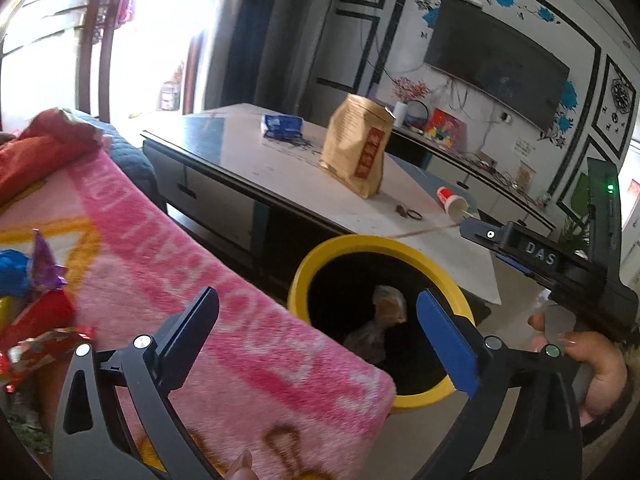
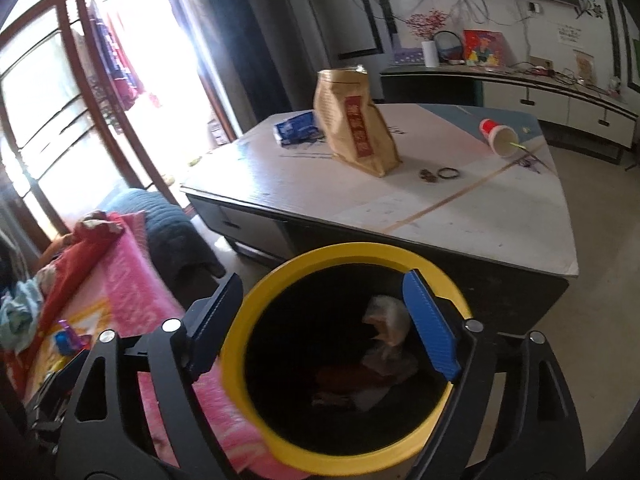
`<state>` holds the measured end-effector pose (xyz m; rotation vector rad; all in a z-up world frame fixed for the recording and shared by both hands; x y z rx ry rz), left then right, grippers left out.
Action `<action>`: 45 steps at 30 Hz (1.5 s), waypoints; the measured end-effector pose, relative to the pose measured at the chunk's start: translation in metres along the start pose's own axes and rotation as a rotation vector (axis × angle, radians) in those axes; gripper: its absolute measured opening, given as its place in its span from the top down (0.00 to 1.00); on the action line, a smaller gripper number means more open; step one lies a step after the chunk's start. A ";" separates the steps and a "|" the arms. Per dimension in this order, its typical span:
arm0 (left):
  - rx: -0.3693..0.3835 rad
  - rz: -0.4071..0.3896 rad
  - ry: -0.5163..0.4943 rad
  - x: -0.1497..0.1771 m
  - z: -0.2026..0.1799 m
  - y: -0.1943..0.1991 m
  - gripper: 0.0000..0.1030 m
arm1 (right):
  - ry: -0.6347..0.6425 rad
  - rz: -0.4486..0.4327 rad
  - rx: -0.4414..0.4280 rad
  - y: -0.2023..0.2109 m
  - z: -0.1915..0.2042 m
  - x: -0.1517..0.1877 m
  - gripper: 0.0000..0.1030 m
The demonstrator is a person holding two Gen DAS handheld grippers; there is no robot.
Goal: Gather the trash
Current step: 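Move both tools back toward the remaining trash on the bed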
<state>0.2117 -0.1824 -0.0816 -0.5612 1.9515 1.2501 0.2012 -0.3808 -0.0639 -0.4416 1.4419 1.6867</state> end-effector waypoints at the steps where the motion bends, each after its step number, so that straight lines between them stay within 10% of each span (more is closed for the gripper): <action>1: -0.005 -0.006 0.000 0.000 0.001 0.003 0.06 | 0.003 -0.002 -0.010 0.002 0.004 0.000 0.27; 45: -0.300 -0.187 0.137 0.012 0.131 0.137 0.06 | 0.269 0.074 -0.331 0.048 0.170 0.055 0.20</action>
Point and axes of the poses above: each gripper's, at about its wrist camera, not at the fingertips, and y roughly against the way its jaws point, z to its left, x to its underside, the point moved 4 cm from there along -y, roughly the way its jaws point, and after that the axes turned 2 degrees about x, right-handed, at the moved point
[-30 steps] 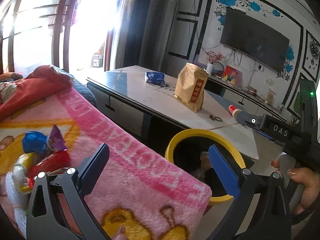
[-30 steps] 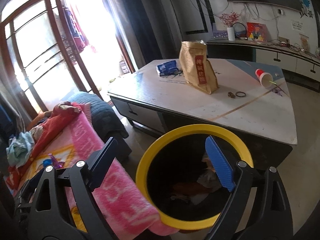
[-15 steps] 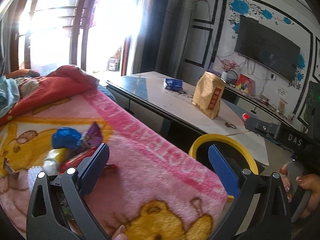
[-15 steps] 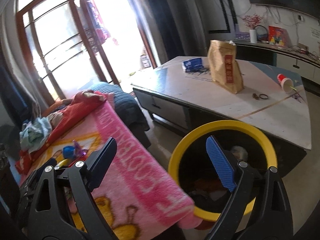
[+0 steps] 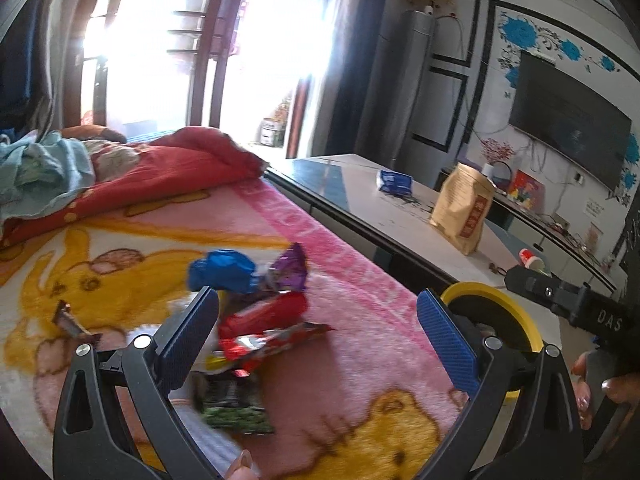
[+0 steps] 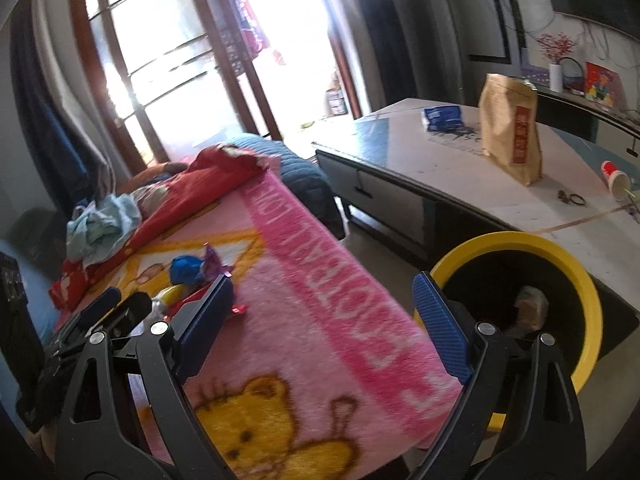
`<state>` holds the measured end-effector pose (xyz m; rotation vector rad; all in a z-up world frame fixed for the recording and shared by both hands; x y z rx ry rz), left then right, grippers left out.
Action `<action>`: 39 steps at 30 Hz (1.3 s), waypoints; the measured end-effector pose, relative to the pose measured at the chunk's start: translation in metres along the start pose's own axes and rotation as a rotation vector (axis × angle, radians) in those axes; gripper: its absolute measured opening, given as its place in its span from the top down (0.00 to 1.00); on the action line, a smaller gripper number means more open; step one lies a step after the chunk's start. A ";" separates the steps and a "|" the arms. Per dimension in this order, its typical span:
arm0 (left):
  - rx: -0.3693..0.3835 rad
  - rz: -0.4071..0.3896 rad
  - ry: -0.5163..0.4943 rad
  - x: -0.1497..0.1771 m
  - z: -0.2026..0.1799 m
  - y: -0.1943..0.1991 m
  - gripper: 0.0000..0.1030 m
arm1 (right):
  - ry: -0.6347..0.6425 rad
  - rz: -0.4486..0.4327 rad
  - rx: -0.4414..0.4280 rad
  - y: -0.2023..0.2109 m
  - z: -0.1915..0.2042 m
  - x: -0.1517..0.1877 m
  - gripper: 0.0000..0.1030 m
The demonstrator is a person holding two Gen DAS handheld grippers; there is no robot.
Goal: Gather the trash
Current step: 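Move both tools back toward the remaining trash on the bed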
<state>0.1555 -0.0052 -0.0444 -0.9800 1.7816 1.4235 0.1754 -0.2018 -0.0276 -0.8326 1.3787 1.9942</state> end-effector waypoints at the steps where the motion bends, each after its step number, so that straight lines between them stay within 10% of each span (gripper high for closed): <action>1: -0.009 -0.002 0.004 0.000 0.005 0.001 0.06 | 0.006 0.006 -0.006 -0.002 0.005 0.001 0.20; 19: -0.133 0.049 0.072 0.020 0.090 0.023 0.06 | 0.065 0.120 -0.052 -0.062 0.077 0.022 0.20; 39: 0.004 0.183 0.239 0.062 0.117 0.007 0.21 | -0.015 0.260 -0.031 -0.132 0.110 0.050 0.36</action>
Point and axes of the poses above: each gripper's, at about its wrist camera, not at the fingertips, and y roughly against the way its jaws point, z to its left, x to its underside, the point moved 4 cm from there along -y, roughly the way its jaws point, and after that the axes turned 2 degrees about x, right-handed, at the moved point
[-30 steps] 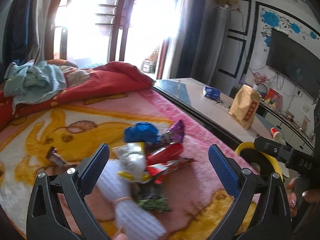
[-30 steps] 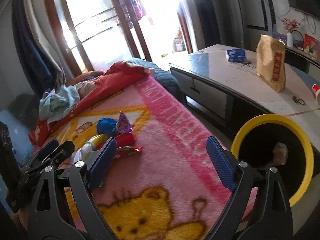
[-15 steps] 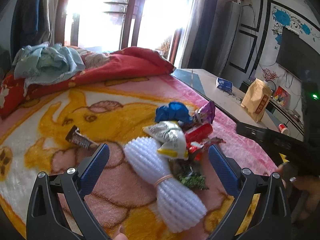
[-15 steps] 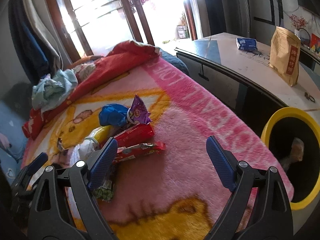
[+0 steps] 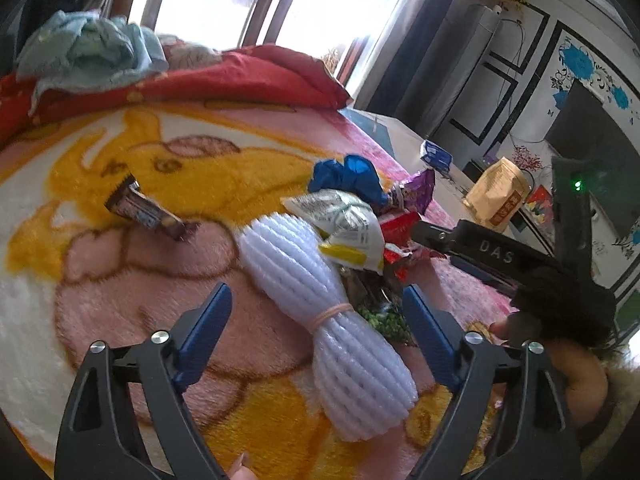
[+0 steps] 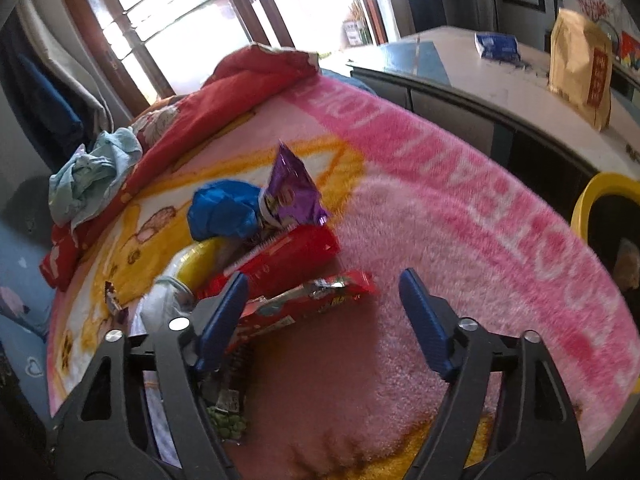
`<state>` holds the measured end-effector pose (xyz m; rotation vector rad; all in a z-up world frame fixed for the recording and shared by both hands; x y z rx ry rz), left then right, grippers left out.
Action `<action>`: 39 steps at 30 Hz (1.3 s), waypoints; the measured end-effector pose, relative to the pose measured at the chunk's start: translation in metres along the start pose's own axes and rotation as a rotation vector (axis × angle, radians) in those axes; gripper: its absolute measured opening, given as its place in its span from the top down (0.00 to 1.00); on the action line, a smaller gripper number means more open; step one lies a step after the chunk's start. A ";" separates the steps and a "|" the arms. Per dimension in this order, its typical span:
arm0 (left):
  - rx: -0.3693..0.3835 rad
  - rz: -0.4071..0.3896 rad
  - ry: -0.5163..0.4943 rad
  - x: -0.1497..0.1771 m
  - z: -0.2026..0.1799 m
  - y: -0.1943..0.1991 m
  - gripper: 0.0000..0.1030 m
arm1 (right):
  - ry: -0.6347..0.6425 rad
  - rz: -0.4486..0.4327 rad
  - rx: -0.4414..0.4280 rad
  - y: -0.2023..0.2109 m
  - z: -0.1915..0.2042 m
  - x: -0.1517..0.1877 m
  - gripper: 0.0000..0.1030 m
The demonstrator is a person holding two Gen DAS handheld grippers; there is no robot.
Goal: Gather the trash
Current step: 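Move both tools back toward the remaining trash on the bed, then grasp the white mesh sleeve with the left tool while the right tool grasps a red wrapper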
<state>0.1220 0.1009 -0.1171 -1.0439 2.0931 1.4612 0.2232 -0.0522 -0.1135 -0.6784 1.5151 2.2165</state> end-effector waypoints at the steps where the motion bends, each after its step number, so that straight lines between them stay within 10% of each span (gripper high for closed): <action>1: 0.004 0.007 0.000 0.002 -0.001 -0.002 0.23 | -0.006 0.011 -0.003 -0.002 -0.002 0.002 0.40; 13: 0.057 0.083 0.036 0.017 -0.005 -0.016 0.53 | -0.025 0.043 -0.026 -0.004 -0.026 0.011 0.85; 39: 0.064 0.075 0.111 0.017 0.024 0.021 0.64 | 0.063 0.018 -0.050 0.025 -0.027 0.011 0.90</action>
Point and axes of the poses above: each gripper's, at about its wrist camera, not at the fingertips, and y roughly against the way its jaws point, z to its left, x to its underside, the point moved 4 cm from there along -y, roughly the way its jaws point, and after that the axes turned 2 degrees about x, right-handed, at the moved point
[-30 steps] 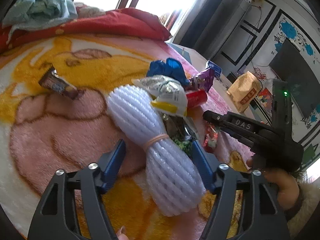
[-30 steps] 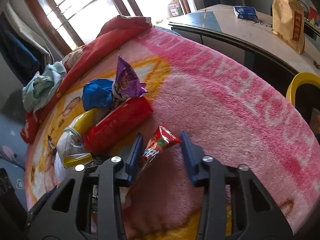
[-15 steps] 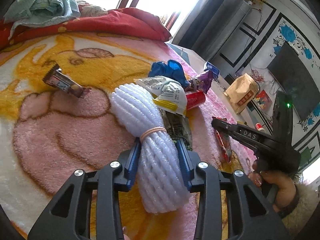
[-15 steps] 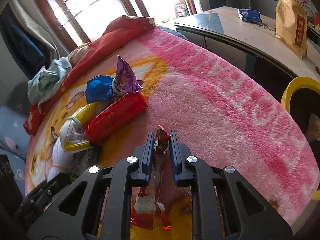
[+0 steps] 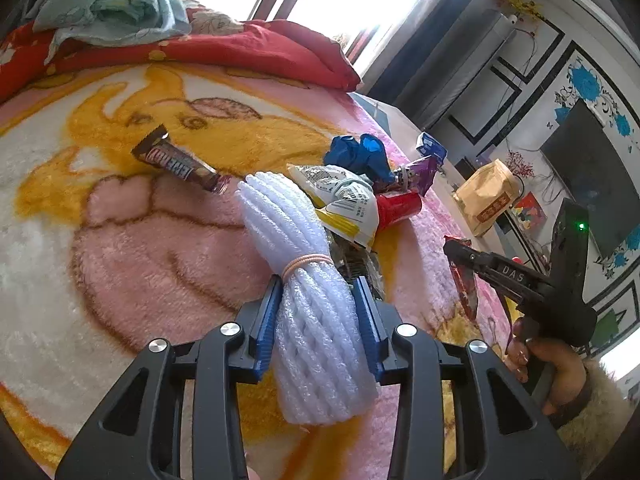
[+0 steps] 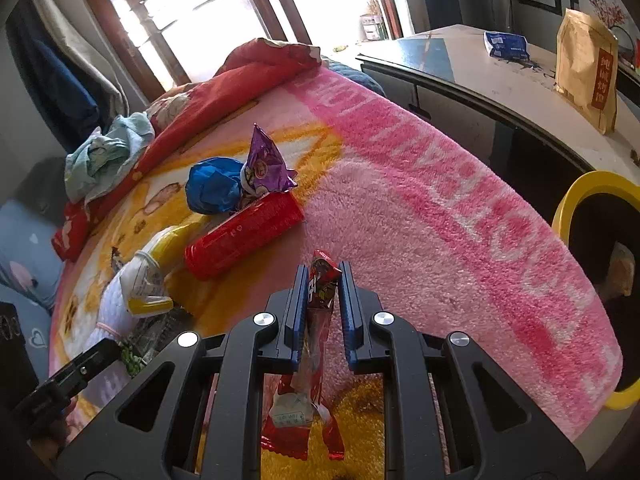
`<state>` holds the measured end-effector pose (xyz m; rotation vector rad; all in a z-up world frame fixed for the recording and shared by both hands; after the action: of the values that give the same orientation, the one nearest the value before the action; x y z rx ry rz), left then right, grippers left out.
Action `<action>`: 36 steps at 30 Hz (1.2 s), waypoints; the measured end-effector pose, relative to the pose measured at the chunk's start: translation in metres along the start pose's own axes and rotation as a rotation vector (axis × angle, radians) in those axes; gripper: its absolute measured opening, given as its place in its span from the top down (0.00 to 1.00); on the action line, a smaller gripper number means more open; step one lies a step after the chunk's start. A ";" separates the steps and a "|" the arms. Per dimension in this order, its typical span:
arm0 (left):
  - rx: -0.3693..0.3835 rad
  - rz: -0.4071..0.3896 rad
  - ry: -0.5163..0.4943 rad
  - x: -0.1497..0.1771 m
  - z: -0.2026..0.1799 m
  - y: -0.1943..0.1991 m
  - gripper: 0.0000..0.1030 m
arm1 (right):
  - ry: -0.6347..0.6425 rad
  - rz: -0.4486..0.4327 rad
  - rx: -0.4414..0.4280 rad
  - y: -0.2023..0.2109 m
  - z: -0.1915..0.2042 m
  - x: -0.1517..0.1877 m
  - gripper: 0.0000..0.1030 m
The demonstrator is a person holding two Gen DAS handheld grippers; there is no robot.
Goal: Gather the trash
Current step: 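Grasp the white mesh sleeve with the left tool while the right tool grasps a red wrapper, then carry the mesh sleeve with the left tool while the right tool carries the red wrapper to the bin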
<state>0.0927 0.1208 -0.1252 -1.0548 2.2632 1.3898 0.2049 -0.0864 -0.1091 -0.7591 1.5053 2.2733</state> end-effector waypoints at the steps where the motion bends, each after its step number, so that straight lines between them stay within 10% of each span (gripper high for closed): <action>1: 0.001 0.003 0.005 0.001 0.002 0.000 0.62 | 0.001 0.000 -0.001 0.001 0.000 0.000 0.90; 36: 0.025 -0.228 -0.262 -0.023 -0.093 0.058 0.75 | -0.016 -0.108 -0.043 0.056 -0.025 -0.027 0.90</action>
<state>0.0800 0.0670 -0.0282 -1.0195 1.9062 1.3156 0.2038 -0.1305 -0.0591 -0.8124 1.3782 2.2334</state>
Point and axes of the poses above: each gripper's, at about its wrist camera, not at the fingertips, and y roughly against the way its jaws point, z to its left, x to its underside, the point moved 4 cm from there along -y, roughly the way its jaws point, and after that the axes turned 2 degrees about x, right-handed, at the moved point
